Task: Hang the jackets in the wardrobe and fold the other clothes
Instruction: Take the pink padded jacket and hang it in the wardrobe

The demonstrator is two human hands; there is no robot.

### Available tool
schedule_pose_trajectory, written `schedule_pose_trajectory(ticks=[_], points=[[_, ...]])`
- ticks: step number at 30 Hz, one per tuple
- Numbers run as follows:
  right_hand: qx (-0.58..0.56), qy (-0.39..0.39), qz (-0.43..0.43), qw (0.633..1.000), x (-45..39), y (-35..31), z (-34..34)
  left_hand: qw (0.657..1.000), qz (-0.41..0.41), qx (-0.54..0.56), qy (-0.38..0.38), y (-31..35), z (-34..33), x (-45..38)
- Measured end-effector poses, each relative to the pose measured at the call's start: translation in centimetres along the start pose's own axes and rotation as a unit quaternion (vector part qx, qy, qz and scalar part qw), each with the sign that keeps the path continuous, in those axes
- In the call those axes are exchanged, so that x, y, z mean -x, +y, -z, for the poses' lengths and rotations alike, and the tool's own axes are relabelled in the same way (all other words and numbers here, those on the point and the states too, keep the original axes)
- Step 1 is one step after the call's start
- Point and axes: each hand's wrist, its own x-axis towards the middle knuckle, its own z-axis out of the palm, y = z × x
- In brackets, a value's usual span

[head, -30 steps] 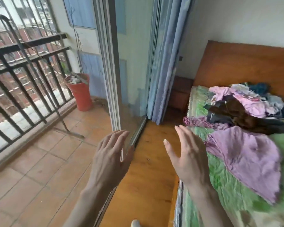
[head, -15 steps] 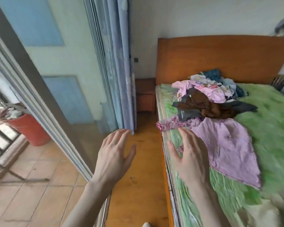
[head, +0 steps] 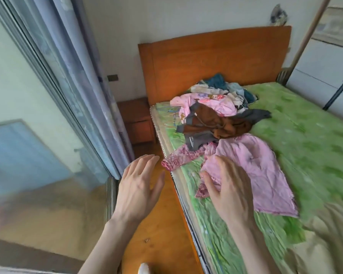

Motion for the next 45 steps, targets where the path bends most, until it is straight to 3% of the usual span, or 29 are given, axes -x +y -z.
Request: schedule_pose_trajectory(ticks=[15, 24, 30, 45], points=[[0.083, 0.051, -0.160, 0.982, -15.6, 4.6, -7.0, 0.984, -0.130, 0.101, -0.061, -6.2, -14.1, -22.5], [0.149, 0.061, -0.270, 0.949, -20.8, 7.3, -9.2, 0.950, -0.216, 0.187, -0.127, -7.9, -24.3, -33.0], [0.165, 0.046, -0.340, 0.925, -21.4, 10.8, -11.1, 0.929, -0.247, 0.221, -0.166, -5.7, -30.7, -35.7], [0.149, 0.029, -0.361, 0.920, -30.5, 28.9, -15.1, 0.916, -0.291, 0.203, -0.186, 4.1, -46.7, -47.0]])
